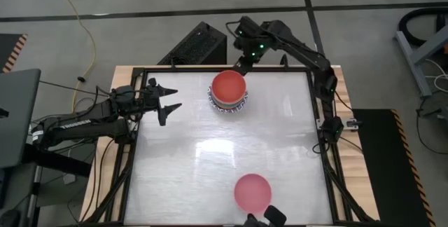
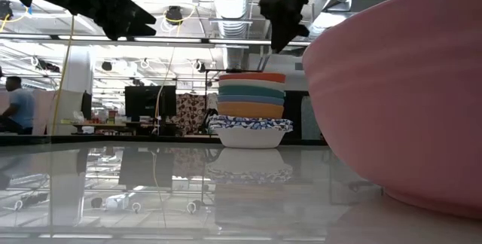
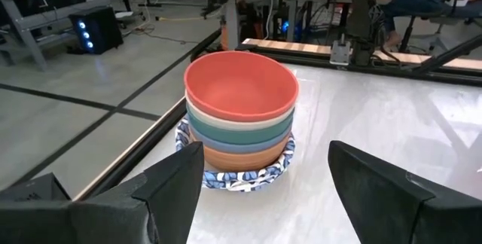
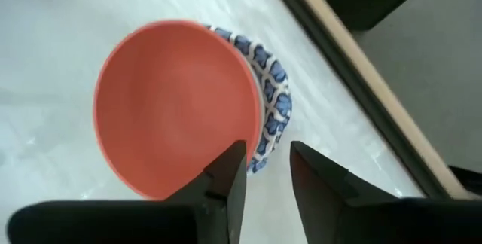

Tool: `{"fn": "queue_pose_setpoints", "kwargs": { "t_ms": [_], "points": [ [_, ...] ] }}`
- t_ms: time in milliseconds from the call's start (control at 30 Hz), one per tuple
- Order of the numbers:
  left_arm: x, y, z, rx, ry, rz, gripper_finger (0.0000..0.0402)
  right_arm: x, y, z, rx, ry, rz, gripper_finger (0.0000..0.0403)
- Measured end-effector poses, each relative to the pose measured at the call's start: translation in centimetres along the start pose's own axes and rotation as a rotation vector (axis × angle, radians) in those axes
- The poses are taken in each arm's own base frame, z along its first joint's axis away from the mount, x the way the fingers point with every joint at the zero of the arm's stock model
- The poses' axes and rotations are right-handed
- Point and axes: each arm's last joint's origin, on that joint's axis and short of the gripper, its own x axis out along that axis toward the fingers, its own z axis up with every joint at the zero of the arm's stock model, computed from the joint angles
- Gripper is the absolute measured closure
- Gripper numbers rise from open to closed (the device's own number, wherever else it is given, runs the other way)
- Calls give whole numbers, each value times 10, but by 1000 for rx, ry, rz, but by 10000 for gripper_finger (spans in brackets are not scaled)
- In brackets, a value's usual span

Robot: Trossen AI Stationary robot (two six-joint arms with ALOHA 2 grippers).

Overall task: Nest bowls inside each other
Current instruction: Stack the orange bowl on top of the white bowl

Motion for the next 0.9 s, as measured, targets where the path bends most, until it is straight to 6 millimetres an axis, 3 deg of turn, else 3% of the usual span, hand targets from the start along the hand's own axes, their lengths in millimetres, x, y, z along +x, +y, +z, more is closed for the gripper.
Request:
{"fn": "queue_pose_setpoints", "kwargs": {
  "t_ms": [167,567,900],
  "points": [
    [0,0,0,-18,5,0,127,7,4,3,-17,-20,-13,304],
    [0,0,-4,-24,39,-2,127,59,5,-2,-24,79,-32,317],
    [0,0,-4,-38,39,-2,127,65,1,-2,-18,72,-35,317]
  ]
}}
